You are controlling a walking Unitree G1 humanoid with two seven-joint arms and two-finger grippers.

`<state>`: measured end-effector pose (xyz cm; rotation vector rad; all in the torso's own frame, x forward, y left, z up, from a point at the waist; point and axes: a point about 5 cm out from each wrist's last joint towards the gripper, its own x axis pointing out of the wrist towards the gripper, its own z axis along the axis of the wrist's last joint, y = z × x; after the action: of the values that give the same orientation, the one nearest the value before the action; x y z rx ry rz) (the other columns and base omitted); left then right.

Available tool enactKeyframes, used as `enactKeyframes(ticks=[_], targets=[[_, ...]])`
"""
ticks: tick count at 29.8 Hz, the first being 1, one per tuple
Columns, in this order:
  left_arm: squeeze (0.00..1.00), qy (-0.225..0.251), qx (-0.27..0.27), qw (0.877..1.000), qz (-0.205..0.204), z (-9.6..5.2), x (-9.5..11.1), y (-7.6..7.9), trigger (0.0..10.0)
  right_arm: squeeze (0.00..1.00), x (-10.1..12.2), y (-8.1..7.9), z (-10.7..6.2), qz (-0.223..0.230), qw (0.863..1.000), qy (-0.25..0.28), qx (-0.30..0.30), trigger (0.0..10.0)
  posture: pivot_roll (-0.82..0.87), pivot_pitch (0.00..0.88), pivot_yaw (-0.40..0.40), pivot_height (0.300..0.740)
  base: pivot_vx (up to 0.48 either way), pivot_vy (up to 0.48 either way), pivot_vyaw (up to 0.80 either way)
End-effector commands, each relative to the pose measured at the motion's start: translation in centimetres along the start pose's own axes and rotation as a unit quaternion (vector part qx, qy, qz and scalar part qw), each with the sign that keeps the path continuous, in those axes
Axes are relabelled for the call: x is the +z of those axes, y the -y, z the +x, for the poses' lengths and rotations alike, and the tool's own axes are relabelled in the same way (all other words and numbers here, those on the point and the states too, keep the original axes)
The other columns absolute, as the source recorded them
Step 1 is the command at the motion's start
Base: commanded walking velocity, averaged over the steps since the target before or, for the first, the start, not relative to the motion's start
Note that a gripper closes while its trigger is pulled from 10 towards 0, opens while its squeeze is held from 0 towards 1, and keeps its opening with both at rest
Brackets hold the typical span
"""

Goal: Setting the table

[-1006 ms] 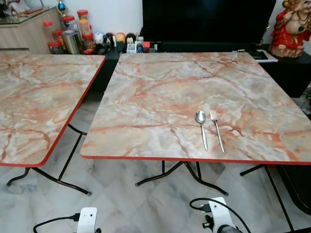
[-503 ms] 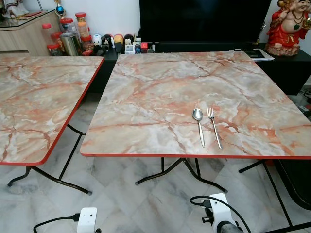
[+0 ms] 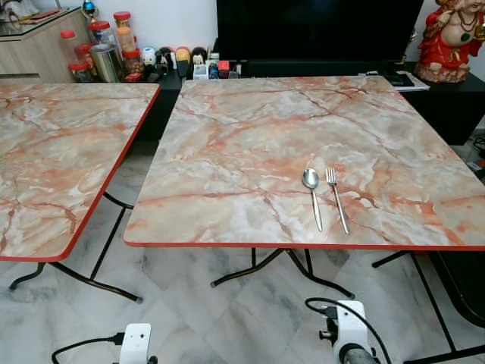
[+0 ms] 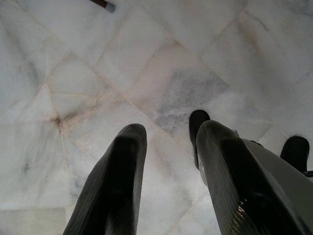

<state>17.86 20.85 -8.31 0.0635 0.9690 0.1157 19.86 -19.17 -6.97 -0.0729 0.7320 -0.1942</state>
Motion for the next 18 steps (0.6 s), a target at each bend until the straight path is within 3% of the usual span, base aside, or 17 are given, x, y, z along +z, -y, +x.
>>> enactKeyframes(ticks=[1, 6, 12, 18], targets=[[0.0, -0.005, 0.002, 1.0, 0.006, 0.0, -0.1, -0.2, 10.0, 0.0, 0.0, 0.2, -0.1, 0.01, 1.0, 0.008, -0.022, 10.0, -0.01, 0.0, 0.021, 0.74, 0.0, 0.0, 0.0], [0.0, -0.003, 0.002, 1.0, 0.006, 0.0, 0.0, -0.4, 10.0, 0.0, -0.2, 0.6, -0.3, 0.038, 0.997, 0.008, -0.072, 10.0, -0.01, 0.0, 0.021, 0.74, 0.0, 0.0, 0.0], [0.0, 0.0, 0.009, 1.0, 0.005, -0.2, -0.1, -2.0, 10.0, 0.0, -0.9, 1.1, -0.7, 0.091, 0.984, -0.007, -0.155, 10.0, -0.01, 0.0, 0.019, 0.74, 0.0, 0.0, 0.0], [0.0, -0.003, 0.007, 1.0, 0.004, -0.1, -0.3, -1.2, 10.0, 0.0, -0.7, 1.3, -0.9, 0.096, 0.976, 0.015, -0.195, 10.0, 0.0, 0.0, 0.019, 0.74, 0.0, 0.0, 0.0]])
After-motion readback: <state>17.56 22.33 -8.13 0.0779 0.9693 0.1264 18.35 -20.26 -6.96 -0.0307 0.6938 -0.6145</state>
